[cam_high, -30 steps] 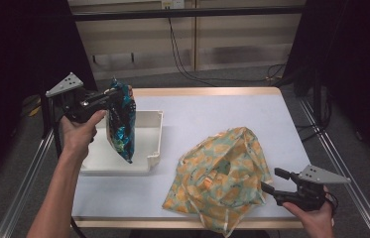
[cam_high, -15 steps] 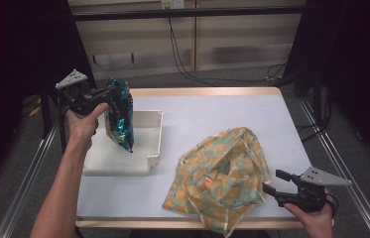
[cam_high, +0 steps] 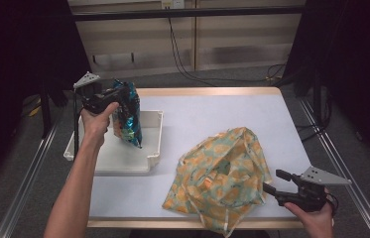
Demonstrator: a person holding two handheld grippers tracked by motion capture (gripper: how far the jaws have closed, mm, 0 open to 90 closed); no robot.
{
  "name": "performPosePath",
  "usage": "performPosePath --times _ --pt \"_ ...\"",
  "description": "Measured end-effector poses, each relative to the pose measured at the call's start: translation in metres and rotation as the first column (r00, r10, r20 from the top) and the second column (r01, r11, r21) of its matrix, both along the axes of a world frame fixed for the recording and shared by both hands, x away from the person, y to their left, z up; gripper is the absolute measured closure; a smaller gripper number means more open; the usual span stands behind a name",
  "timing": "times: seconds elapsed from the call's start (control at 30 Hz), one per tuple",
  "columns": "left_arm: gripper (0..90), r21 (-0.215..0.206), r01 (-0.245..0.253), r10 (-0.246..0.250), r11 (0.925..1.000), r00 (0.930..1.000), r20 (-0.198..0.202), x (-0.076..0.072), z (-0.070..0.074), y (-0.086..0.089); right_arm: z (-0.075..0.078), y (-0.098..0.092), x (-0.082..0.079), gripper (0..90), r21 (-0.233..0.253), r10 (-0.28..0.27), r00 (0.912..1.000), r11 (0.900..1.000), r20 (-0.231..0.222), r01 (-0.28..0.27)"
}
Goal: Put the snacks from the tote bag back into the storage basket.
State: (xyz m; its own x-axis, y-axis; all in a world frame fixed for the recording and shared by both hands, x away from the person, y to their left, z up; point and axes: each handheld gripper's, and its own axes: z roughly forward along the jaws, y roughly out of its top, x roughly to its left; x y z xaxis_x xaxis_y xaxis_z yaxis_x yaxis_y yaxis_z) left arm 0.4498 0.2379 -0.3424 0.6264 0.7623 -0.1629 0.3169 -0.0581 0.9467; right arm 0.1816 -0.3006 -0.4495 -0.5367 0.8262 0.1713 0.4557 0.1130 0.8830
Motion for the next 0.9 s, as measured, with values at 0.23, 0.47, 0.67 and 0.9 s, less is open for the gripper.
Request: performPosePath --times 0.23,0.47,0.67,0.9 --pt "86.7 0.012 0.001 -0.001 0.9999 0.9997 0.023 0.008 -0.008 -0.013 0.0 0.0 0.0 27.4 0.001 0.006 1.0 1.0 -0.001 -0.006" --pt "86.4 0.044 0.035 -0.036 0.9984 0.9993 0.009 0.016 -0.02 -0.035 -0.001 0.002 0.0 27.5 0.002 0.009 0.9998 1.0 0.017 -0.009" --pt "86.1 0.06 0.061 -0.062 0.9963 0.9981 0.004 0.019 -0.023 -0.048 -0.002 0.002 0.0 27.5 -0.005 0.016 0.9998 1.0 0.012 -0.016" --pt "85.0 0.074 0.08 -0.08 0.994 0.9968 -0.007 0.021 -0.031 -0.057 -0.003 0.002 0.0 27.4 -0.002 0.019 0.9998 1.0 0.009 -0.019"
